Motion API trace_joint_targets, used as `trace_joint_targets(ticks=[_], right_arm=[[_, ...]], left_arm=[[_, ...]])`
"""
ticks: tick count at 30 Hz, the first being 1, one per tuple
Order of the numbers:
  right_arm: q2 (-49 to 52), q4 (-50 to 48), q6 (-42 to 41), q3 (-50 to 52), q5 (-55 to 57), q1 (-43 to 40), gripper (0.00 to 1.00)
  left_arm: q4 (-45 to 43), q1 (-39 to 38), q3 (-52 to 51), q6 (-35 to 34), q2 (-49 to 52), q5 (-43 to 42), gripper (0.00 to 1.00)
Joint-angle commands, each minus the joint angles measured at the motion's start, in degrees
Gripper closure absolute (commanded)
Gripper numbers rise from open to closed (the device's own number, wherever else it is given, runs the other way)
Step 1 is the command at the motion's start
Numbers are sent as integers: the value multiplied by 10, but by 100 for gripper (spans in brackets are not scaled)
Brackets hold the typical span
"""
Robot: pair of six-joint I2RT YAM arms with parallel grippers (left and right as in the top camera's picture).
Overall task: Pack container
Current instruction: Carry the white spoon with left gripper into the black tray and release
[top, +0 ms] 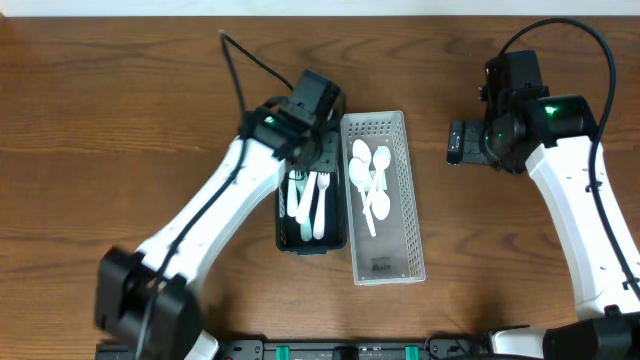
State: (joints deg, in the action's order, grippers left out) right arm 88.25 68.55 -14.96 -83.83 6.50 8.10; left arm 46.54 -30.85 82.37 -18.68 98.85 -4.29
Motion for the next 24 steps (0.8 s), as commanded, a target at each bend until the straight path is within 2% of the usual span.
trace_joint_targets(ticks=[1, 7, 8, 9, 11, 15, 18, 21, 22, 24], right_arm=[[2, 1, 5, 2, 8, -3, 7], [2, 5, 9, 2, 8, -3, 7], [2, 5, 10, 2, 8, -3, 7], [2, 5, 10, 2, 8, -3, 6], [2, 5, 9, 2, 8, -3, 6], [2, 3, 10, 2, 8, -3, 5], [2, -3, 19, 2, 8, -3, 5], [2, -15, 20, 2, 8, -3, 4], [2, -19, 20, 2, 8, -3, 3], [2, -27, 20, 2, 8, -3, 2]], left_arm=[[-7, 3, 3, -25, 43, 14, 94], [-8, 7, 3, -24, 96, 35, 93], [-8, 9, 3, -24, 96, 37, 91], [-8, 12, 4, -24, 95, 37, 86], [-8, 17, 4, -24, 89, 37, 69], [-3, 30, 4, -24, 73, 37, 57], [-4, 39, 5, -15, 45, 37, 35], [-6, 49, 10, 4, 12, 37, 6], [-3, 52, 12, 4, -2, 37, 1], [3, 60, 12, 7, -35, 37, 2]])
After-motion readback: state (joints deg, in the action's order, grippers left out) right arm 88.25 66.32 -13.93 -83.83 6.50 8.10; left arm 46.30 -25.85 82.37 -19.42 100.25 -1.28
